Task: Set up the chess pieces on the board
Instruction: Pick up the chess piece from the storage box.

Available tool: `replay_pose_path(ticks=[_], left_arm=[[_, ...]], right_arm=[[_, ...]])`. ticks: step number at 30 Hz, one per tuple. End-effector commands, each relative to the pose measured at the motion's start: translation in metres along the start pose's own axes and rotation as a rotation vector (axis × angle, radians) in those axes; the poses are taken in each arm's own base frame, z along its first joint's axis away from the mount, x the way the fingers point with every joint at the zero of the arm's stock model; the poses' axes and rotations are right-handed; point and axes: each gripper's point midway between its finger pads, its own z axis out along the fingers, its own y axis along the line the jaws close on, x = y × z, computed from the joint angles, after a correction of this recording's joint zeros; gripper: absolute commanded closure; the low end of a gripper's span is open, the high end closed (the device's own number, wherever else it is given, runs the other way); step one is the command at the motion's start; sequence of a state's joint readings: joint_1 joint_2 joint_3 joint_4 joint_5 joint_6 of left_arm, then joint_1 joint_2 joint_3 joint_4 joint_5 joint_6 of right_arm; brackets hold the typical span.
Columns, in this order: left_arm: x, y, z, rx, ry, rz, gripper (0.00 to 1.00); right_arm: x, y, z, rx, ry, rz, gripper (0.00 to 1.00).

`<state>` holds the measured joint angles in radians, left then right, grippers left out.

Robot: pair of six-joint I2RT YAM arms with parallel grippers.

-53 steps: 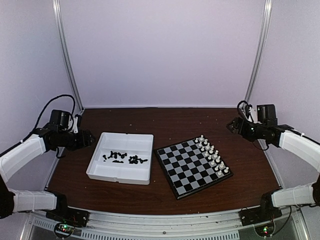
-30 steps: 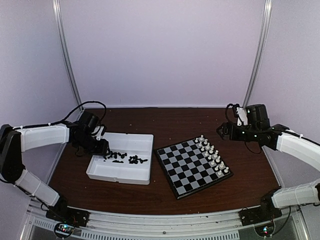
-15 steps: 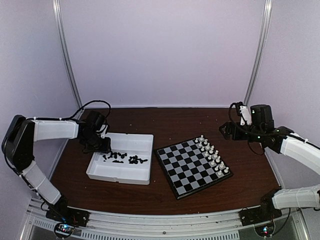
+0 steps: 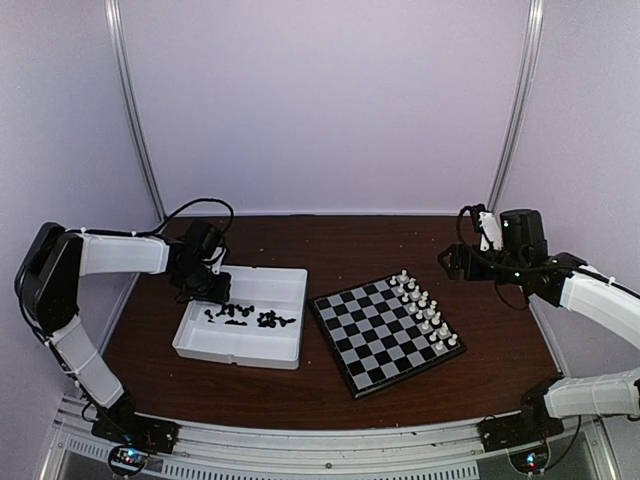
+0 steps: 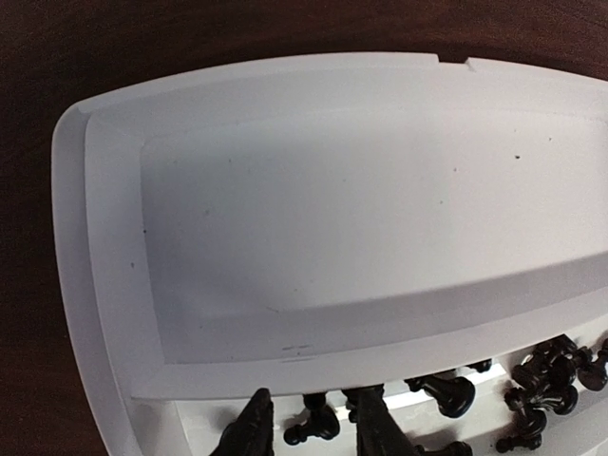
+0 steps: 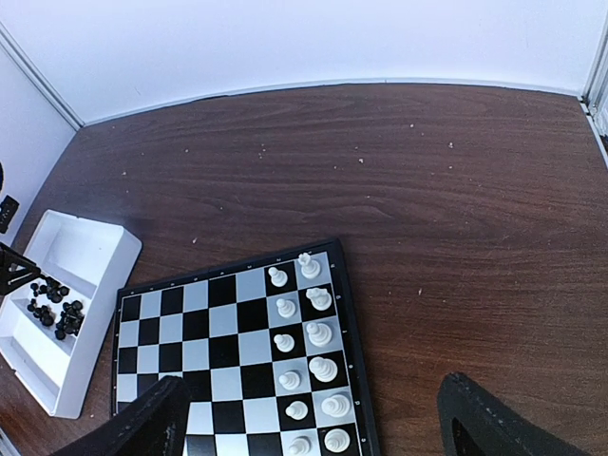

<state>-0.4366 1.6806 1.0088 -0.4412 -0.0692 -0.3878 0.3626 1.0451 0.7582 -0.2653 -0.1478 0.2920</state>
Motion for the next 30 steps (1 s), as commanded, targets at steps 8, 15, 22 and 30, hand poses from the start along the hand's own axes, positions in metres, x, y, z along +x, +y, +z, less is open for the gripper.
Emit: replay_pose_path(ticks=[8,15,22,30], left_arm=[[-0.014,0.0,-0.029,-0.033,-0.152,-0.03,0.68],[-0.006,0.002,-0.048,-0.005,-0.197,-0.043,0.68],[0.004,-0.001,-0.031,0.005,-0.147,-0.045,0.69],[0.008,-0.001,-0.012,-0.005,-0.122,-0.037,0.72]], right_arm=[[-0.003,-0.003,-0.001,0.022,-0.017,-0.012,0.06],[-0.001,-0.003,0.001,0.017,-0.013,-0.01,0.06],[-0.002,-0.001,0.0,0.01,-0.016,-0.002,0.06],[0.0,-0.002,-0.005,0.015,-0.018,-0.001,0.06]])
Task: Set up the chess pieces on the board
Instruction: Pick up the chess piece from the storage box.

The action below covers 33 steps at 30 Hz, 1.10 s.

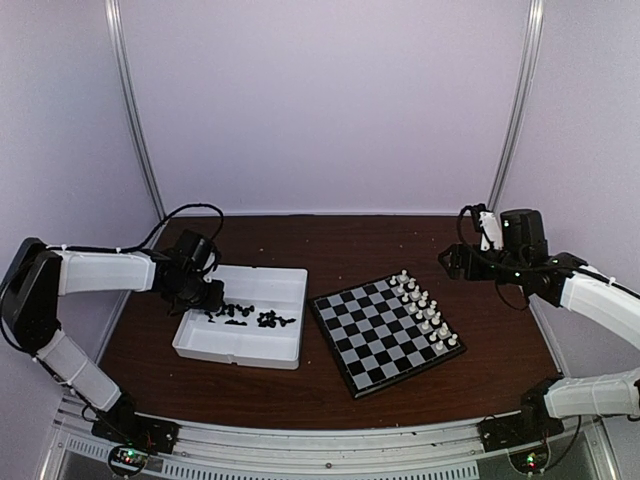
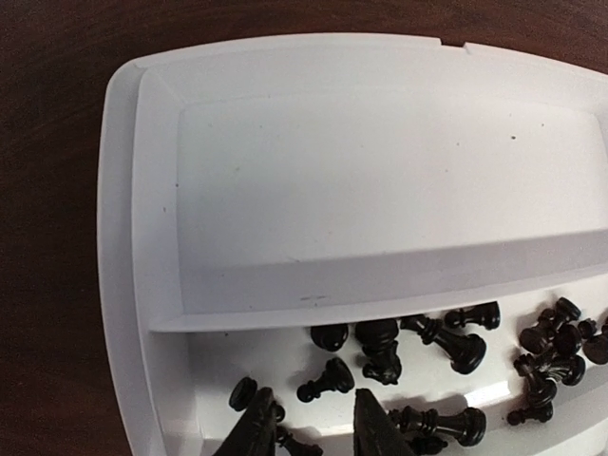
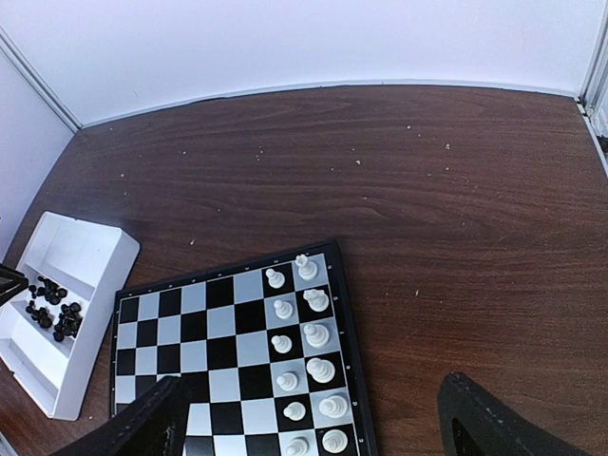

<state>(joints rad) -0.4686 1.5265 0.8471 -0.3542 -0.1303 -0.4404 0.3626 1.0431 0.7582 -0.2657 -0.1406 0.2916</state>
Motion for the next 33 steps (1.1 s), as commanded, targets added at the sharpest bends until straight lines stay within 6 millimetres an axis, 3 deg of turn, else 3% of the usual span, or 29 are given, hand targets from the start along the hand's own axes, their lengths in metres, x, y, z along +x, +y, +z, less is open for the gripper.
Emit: replay_pose_path(ticks=[1,9,21,29,33], left_arm=[[-0.009,-0.006,0.009,0.015,-0.032,-0.002,0.72],[-0.013,-0.007,0.025,-0.008,-0.013,0.014,0.72],[-0.019,-0.01,0.033,-0.005,-0.019,0.001,0.73],[-0.02,-0.007,0.036,-0.027,-0.023,-0.003,0.8],[-0.022,-0.007,0.034,-0.026,-0.031,0.0,0.89]], right_arm=[[0.0,-0.001,-0.005,0.008,-0.015,-0.002,0.06],[-0.002,-0.001,-0.009,0.011,-0.022,0.0,0.06],[-0.003,-0.002,-0.01,0.014,-0.023,-0.002,0.06],[-0.002,-0.002,-0.01,0.017,-0.023,-0.007,0.06],[-0.002,-0.002,-0.01,0.016,-0.023,-0.007,0.06]])
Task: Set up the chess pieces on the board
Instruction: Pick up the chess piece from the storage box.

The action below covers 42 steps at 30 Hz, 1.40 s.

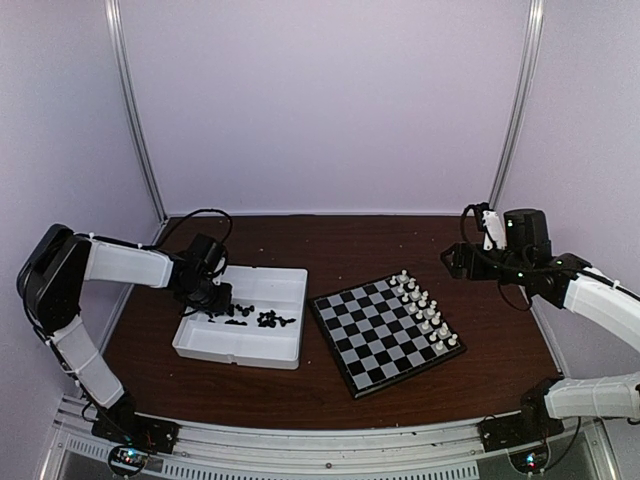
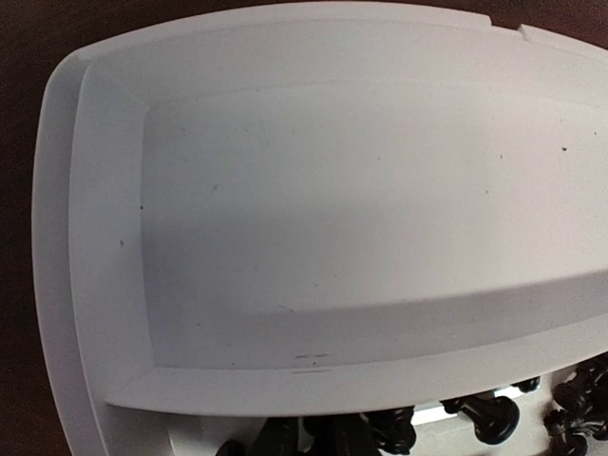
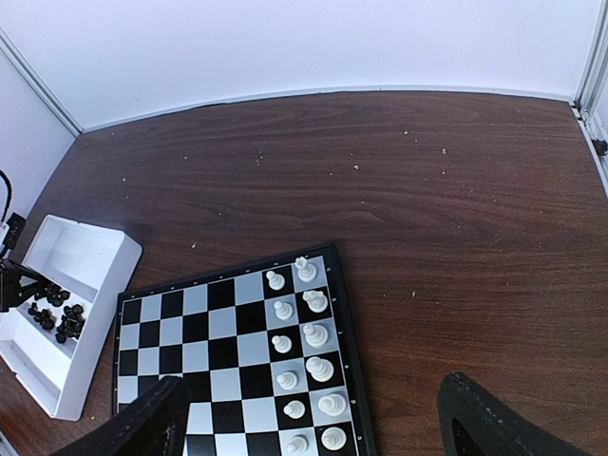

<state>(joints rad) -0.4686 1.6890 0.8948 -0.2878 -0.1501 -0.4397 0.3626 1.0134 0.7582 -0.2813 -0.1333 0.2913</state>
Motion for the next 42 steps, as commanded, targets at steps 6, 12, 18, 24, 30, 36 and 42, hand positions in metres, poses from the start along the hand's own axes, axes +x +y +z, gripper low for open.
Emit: replay_pose_path(ticks=[6,12,18,24,30,36,42], left_arm=[[-0.026,-0.008,-0.013,0.025,-0.076,-0.005,0.9],[-0.028,-0.009,-0.033,0.046,-0.09,-0.003,0.9],[-0.031,-0.01,-0.055,0.065,-0.107,0.012,0.9],[-0.031,-0.019,-0.069,0.108,-0.114,0.02,0.9],[-0.031,-0.043,-0.073,0.185,-0.101,0.055,0.89],[-0.039,-0.095,-0.075,0.254,-0.1,0.134,0.89],[-0.039,-0.173,-0.073,0.325,-0.103,0.268,0.89]], right_arm=[[0.001,-0.002,-0.002,0.014,-0.005,-0.006,0.06],[0.003,-0.002,0.0,0.013,-0.002,-0.001,0.06],[0.001,-0.001,0.001,0.006,-0.009,0.011,0.06],[0.002,0.0,0.002,-0.001,-0.009,0.021,0.06],[0.001,0.002,0.001,-0.011,-0.012,0.022,0.06],[0.001,0.002,0.0,-0.01,-0.009,0.022,0.06],[0.003,0.0,-0.004,-0.003,-0.01,0.022,0.06]])
